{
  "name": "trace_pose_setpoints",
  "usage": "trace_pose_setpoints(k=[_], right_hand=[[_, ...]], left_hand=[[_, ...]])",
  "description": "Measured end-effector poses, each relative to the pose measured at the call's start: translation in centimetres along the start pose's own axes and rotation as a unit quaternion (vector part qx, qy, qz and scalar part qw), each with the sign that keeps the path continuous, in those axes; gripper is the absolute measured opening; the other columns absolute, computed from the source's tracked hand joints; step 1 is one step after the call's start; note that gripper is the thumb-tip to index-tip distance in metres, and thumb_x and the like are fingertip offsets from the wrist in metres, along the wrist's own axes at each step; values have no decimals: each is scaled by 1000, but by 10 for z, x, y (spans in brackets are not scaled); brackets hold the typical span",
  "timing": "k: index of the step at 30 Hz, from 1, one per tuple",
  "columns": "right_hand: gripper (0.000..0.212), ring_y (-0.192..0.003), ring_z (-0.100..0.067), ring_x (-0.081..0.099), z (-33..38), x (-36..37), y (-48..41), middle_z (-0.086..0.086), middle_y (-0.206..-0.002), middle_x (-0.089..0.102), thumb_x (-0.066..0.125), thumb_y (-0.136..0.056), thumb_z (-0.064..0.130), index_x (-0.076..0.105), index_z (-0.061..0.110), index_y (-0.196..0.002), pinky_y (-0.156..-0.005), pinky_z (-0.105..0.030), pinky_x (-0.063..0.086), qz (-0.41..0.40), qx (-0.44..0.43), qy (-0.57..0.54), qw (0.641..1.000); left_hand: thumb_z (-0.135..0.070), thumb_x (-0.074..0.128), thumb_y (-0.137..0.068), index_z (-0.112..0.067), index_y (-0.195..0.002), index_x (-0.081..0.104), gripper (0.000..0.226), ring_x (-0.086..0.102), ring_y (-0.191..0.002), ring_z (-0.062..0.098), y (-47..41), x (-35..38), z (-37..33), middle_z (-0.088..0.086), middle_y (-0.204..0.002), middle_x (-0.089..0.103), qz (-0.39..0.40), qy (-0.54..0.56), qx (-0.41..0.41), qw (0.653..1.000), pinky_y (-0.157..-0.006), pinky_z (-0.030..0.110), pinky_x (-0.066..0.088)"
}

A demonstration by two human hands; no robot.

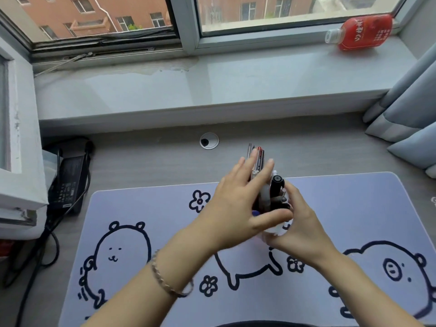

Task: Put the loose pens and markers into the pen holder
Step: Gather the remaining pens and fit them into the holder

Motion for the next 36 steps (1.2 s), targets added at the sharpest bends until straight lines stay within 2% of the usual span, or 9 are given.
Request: trace_pose_setpoints(k=[3, 6, 12, 15, 19, 22, 30, 33, 36], right_hand=[[94, -109, 15, 46, 6, 6, 0, 21, -124, 48, 77, -55, 7, 28, 51, -122, -85, 0, 35, 11, -32, 16, 999], [98, -111, 26, 34, 8, 14, -4, 25, -128, 40, 76, -56, 4, 21, 56, -120, -85, 7, 25, 47, -46, 49, 997], [104, -124, 3, 39, 8, 26, -16, 15, -141, 38, 80, -57, 15, 18, 45, -136, -100, -10, 32, 174, -10, 43, 984], [106, -131, -1, 26, 0, 12, -33, 16, -147, 21, 78, -62, 14, 11, 37, -141, -108, -26, 29, 229, 35, 77, 970], [65, -114, -30, 48, -33, -15, -81, -18, -135, 40, 60, -82, 18, 27, 10, -137, -84, -37, 43, 10, 226, 170, 959], [55, -109, -39, 50, -49, 6, -100, -24, -129, 42, 52, -89, 32, 32, -1, -127, -79, -38, 42, 23, 301, 255, 918], [40, -81, -36, 57, -49, 21, -109, -20, -98, 55, 51, -85, 6, 32, -5, -119, -58, -33, 38, 3, 251, 311, 917], [53, -55, -26, 43, -38, -1, -95, -9, -63, 45, 44, -86, 4, 20, 2, -132, -49, -32, 30, -32, 210, 212, 954], [51, -55, -23, 43, 1, -32, -77, -2, -64, 42, 43, -87, 4, 22, 10, -132, -50, -33, 34, -168, 76, 88, 979]], left_hand=[[-40, 84, -55, -66, -127, -4, 117, 13, -129, -23, 15, -6, 23, -36, -147, 2, 46, 175, -35, 983, -97, -4, 22], [-27, 87, -54, -68, -128, -1, 122, 39, -120, -12, 27, -1, 41, -44, -132, 19, 59, 201, -57, 976, -92, 4, 40], [-13, 78, -63, -62, -130, 13, 105, 44, -117, -3, 42, -2, 62, -27, -131, 39, -4, 170, -55, 984, -95, 23, 47], [-11, 76, -63, -62, -129, 18, 102, 50, -108, -1, 48, 2, 68, -25, -121, 47, -62, 158, -73, 983, -89, 13, 44], [-8, 78, -63, -59, -128, 24, 98, 52, -102, -3, 56, -3, 79, -26, -118, 46, -144, 155, -109, 971, -82, 8, 46], [-12, 81, -62, -58, -129, 25, 99, 55, -108, 8, 60, -8, 86, -17, -123, 51, -165, 163, -140, 963, -88, 19, 49], [-11, 79, -61, -60, -128, 24, 99, 53, -115, 15, 60, -14, 89, -14, -126, 50, -169, 162, -154, 960, -92, 27, 50], [-12, 77, -60, -64, -126, 22, 100, 47, -121, 12, 56, -13, 85, -24, -123, 44, -164, 165, -156, 960, -96, 28, 46], [-16, 77, -60, -65, -124, 20, 99, 42, -124, 11, 52, -10, 80, -36, -117, 35, -165, 161, -153, 961, -94, 23, 42]])
Point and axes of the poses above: each hand's wrist, its own y-axis away from the middle knuckle, its own x-axis out of the palm, z = x × y, the point moved 3 cm from there along -y, towards the middle knuckle
